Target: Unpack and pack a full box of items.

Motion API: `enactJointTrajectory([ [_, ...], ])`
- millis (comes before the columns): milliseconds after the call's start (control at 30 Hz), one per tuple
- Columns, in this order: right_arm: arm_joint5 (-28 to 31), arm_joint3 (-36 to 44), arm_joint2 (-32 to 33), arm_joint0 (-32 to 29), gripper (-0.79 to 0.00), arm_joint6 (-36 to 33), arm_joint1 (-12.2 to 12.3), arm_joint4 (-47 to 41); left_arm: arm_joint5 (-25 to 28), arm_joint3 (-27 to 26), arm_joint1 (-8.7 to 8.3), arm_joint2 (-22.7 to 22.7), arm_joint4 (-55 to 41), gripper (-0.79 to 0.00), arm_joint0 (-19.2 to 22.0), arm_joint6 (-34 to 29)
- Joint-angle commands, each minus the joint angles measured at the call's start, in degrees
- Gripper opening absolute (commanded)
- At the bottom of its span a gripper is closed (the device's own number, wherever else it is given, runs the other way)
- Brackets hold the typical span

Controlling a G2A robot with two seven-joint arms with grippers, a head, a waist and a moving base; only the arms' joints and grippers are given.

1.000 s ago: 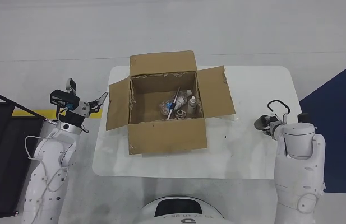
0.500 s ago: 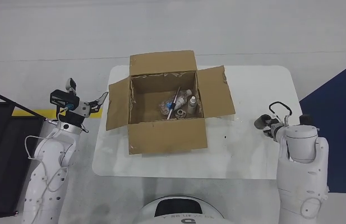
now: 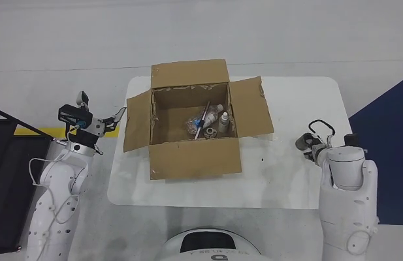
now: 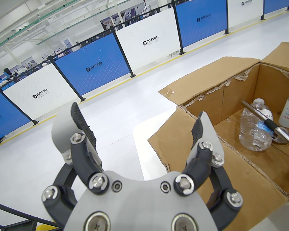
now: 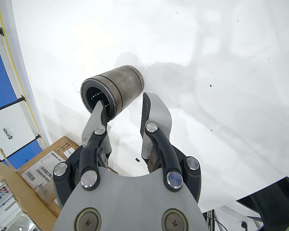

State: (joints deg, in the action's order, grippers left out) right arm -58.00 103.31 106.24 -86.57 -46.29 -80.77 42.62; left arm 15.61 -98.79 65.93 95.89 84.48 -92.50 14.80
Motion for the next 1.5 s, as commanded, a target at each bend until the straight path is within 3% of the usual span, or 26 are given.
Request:
enactJointTrajectory([
  [0, 0.0, 0.3, 0.3, 0.3, -0.536, 0.0, -0.1, -0.1, 0.0, 0.0, 0.0, 0.0, 0.0, 0.0, 0.0, 0.0],
  [133, 0.0, 0.5, 0.8, 0.3, -0.514, 0.0, -0.2, -0.5, 0.0, 0.0, 0.0, 0.0, 0.0, 0.0, 0.0, 0.0],
  [567, 0.0, -9.0, -0.8, 6.9, -0.557, 0.0, 0.3, 0.9, 0.0, 0.0, 0.0, 0.0, 0.0, 0.0, 0.0, 0.0],
  [633, 0.0, -9.7, -0.8, 7.4, -0.61, 0.0, 0.5, 1.0, 0.0, 0.0, 0.0, 0.0, 0.0, 0.0, 0.0, 0.0],
  [700, 0.0, -9.4, -0.7, 7.3, -0.785, 0.0, 0.6, 0.9, 0.0, 0.0, 0.0, 0.0, 0.0, 0.0, 0.0, 0.0],
  [733, 0.0, -9.0, -0.7, 6.9, -0.785, 0.0, 0.6, 0.6, 0.0, 0.0, 0.0, 0.0, 0.0, 0.0, 0.0, 0.0],
  [1067, 0.0, 3.9, -0.5, 0.3, -0.785, 0.0, 0.5, -0.6, 0.0, 0.0, 0.0, 0.0, 0.0, 0.0, 0.0, 0.0],
  [1300, 0.3, 24.1, -0.3, -2.2, -0.785, 0.2, -0.7, -11.9, 0.0, 0.0, 0.0, 0.0, 0.0, 0.0, 0.0, 0.0],
  [1467, 12.3, 28.7, -4.3, -3.2, -0.785, 2.9, -1.8, -25.8, 0.0, 0.0, 0.0, 0.0, 0.0, 0.0, 0.0, 0.0],
])
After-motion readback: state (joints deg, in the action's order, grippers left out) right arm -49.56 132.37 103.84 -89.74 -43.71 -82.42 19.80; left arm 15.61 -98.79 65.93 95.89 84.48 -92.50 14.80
